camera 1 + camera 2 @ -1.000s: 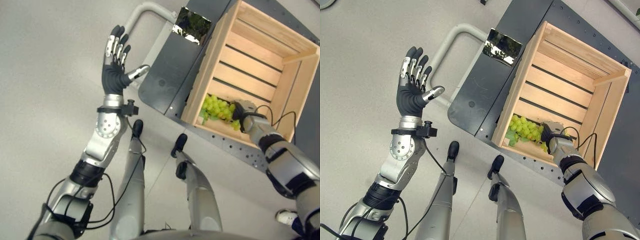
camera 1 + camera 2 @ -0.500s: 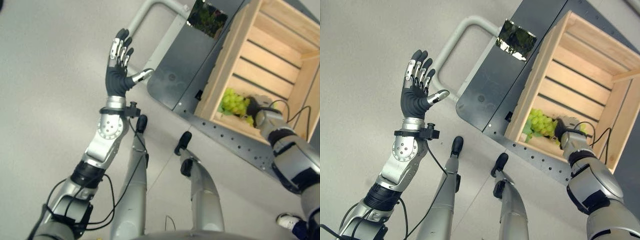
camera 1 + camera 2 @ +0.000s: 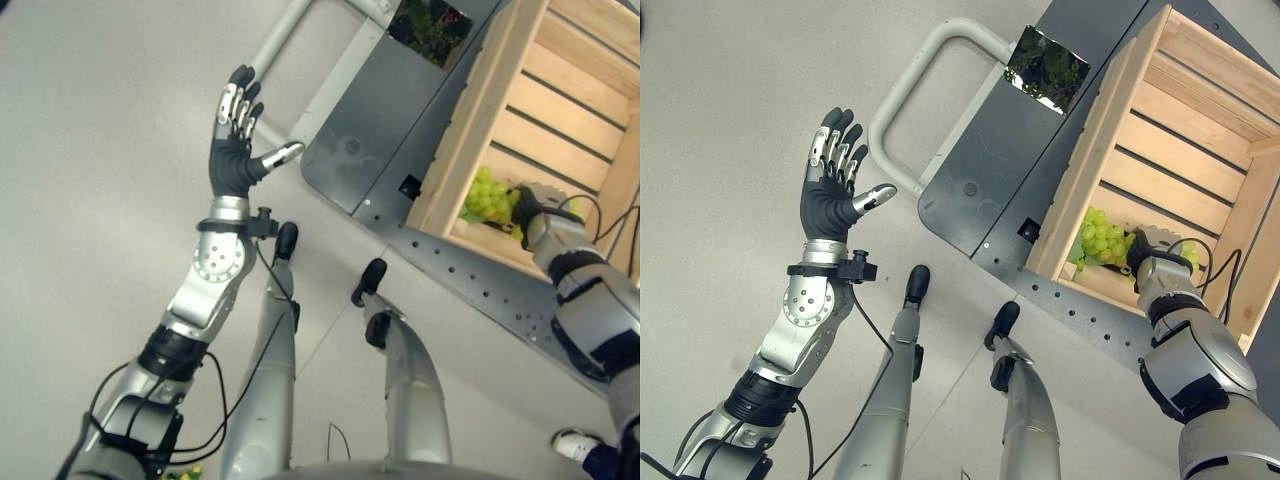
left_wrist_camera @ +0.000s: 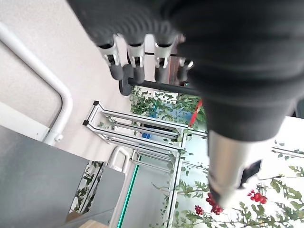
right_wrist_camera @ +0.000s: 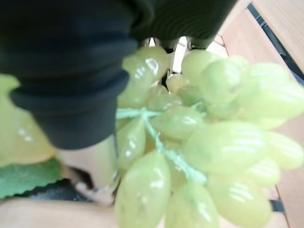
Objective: Pick up the fruits from the basket on one side to the basket on the other side
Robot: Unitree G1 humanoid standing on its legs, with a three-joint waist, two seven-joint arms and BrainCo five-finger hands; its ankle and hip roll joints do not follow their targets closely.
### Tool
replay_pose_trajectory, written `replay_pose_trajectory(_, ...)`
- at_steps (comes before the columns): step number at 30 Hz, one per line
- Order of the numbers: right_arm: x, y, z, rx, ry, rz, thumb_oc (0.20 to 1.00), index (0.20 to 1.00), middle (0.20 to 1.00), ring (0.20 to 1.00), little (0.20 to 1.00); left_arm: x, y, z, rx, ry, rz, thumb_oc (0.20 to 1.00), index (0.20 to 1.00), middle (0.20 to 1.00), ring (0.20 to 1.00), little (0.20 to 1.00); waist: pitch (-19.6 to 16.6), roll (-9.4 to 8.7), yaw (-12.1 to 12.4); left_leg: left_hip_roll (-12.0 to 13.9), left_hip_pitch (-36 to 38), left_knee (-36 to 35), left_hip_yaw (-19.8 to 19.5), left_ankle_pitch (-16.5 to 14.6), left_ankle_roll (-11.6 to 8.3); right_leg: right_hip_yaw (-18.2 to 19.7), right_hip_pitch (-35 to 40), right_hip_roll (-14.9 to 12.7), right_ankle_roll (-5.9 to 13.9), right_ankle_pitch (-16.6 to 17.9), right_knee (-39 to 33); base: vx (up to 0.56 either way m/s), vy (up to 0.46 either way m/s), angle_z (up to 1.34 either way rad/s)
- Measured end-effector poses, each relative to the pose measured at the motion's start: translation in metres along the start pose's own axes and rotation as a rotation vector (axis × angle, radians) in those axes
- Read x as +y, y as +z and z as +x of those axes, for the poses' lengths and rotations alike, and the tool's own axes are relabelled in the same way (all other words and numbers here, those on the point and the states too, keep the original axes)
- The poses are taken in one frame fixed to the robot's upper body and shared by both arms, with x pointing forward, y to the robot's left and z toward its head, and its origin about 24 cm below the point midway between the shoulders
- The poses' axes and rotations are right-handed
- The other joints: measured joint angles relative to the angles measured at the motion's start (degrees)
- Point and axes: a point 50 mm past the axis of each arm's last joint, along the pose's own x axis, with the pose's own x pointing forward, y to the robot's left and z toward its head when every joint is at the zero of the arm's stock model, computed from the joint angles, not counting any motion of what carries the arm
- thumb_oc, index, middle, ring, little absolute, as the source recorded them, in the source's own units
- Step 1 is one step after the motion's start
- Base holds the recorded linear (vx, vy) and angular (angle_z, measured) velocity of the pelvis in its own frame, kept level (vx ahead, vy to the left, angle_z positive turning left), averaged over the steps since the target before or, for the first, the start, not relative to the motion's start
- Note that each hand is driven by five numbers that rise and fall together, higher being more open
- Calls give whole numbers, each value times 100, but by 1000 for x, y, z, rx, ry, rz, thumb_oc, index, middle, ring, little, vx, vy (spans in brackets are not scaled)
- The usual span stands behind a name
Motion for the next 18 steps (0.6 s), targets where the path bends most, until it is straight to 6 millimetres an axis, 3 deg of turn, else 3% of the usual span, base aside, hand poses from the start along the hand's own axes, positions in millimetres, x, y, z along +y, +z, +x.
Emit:
replay_pose_trajectory(5,-6,1,1,-5,-16,6,200,200,200,200,200,1,0,0,1,2,4,1000,1000,1000,1000,1000,1,2,-17,10,-5,-14,14,8,7,1,-24,1,-5,-15,4,0,0,0)
replay_pose_trajectory(10,-24,-5,4,9,-52,53,200,200,200,200,200,1,1,1,-5,3,2,1000,1000,1000,1000,1000,103,164,-30,16,12,2,57,72,34,-10,-2,-3,-4,2,54,-31,13,0)
replay_pose_trajectory(16,-20,-5,2,-11,-42,152,200,200,200,200,200,-1,11,7,-49,-5,-4,1000,1000,1000,1000,1000,170,245,-46,72,258,-76,176,77,36,7,182,10,-22,-36,66,-21,7,-2)
replay_pose_trajectory(18,-9,-8,0,12,-51,256,200,200,200,200,200,-2,10,5,-44,1,-11,1000,1000,1000,1000,1000,200,295,-39,77,401,-103,187,64,20,14,292,8,-30,-67,57,0,0,0)
